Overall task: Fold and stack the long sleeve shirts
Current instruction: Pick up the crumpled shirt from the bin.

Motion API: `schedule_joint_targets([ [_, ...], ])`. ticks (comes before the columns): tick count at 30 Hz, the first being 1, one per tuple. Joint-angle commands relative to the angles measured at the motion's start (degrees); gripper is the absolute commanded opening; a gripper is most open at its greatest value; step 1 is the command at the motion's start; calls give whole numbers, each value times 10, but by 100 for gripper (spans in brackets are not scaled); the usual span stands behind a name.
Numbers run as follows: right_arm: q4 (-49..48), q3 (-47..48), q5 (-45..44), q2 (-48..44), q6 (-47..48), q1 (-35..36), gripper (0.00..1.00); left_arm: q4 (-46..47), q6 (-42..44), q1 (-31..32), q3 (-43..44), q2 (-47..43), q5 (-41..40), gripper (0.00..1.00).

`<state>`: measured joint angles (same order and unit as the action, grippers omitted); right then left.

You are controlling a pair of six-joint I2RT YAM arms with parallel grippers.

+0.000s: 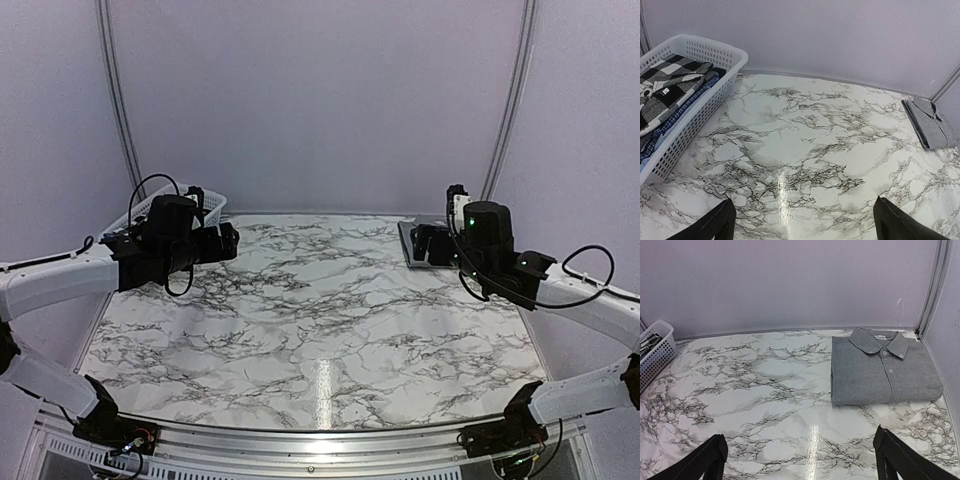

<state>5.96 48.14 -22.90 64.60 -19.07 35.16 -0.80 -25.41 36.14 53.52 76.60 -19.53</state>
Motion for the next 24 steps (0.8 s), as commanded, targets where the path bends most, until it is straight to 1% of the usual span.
schedule_joint_targets([
  [1, -16, 2, 5, -4, 0, 3, 98, -11, 6, -3, 15, 4, 0, 99],
  [10, -4, 8, 8, 6, -2, 3, 98, -24, 7, -9, 45, 10, -17, 99],
  [16, 11, 10, -8, 11, -5, 3, 99, -59, 5, -27, 99, 41, -70, 99],
  [19, 12, 6, -6, 13, -8, 3, 99, -85, -11, -54, 137, 67, -94, 99],
  [24, 3, 1, 11, 7, -5, 3, 99, -160, -37, -121, 233, 134, -94, 99],
])
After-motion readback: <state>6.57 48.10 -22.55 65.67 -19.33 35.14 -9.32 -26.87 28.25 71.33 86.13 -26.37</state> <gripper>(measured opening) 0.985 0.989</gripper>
